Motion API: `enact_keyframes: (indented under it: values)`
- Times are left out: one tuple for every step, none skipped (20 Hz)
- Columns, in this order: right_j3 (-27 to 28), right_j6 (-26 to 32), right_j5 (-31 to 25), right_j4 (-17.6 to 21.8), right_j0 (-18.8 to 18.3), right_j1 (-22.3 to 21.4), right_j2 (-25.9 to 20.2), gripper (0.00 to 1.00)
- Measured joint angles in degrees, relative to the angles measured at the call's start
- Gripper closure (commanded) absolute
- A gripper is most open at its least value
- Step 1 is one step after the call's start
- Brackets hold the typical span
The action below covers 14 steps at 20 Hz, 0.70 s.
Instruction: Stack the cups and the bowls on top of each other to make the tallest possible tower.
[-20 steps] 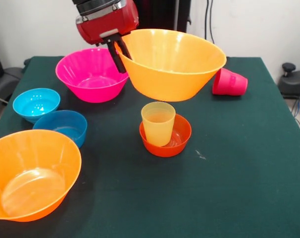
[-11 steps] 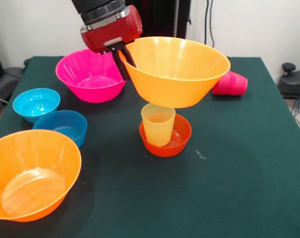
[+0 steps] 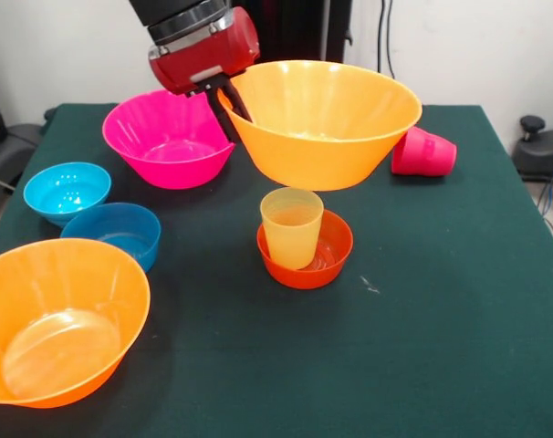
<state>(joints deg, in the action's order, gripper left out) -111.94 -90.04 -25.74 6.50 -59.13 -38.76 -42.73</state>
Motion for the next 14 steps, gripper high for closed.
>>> enact_keyframes:
  values:
    - [-0.10, 0.00, 0.00, 0.00, -0.37, 0.00, -0.10, 1.00]
    - [-0.14, 0.00, 0.00, 0.00, -0.68, 0.00, -0.17, 1.00]
    - [-0.16, 0.00, 0.00, 0.00, -0.99, 0.00, -0.20, 1.00]
    - [-0.16, 0.00, 0.01, -0.01, -1.28, 0.00, -0.22, 1.00]
    - [-0.17, 0.00, 0.00, -0.01, -1.54, 0.00, -0.22, 1.00]
    - [-0.18, 0.00, 0.00, -0.01, -1.74, 0.00, -0.22, 1.00]
    - [-0.18, 0.00, 0.01, -0.01, -2.16, 0.00, -0.26, 1.00]
    - [-0.19, 0.00, 0.00, 0.00, -2.31, 0.00, -0.28, 1.00]
    - [-0.19, 0.00, 0.00, 0.00, -2.52, 0.04, -0.28, 1.00]
    - [-0.20, 0.00, 0.00, 0.00, -2.74, 0.08, -0.28, 1.00]
    - [-0.20, 0.00, 0.01, -0.01, -2.88, 0.16, -0.29, 1.00]
    - [-0.21, 0.00, 0.01, -0.01, -3.02, 0.24, -0.29, 1.00]
    - [-0.23, 0.00, 0.01, -0.01, -3.27, 0.47, -0.30, 1.00]
    - [-0.24, 0.00, 0.00, -0.01, -3.38, 0.61, -0.30, 1.00]
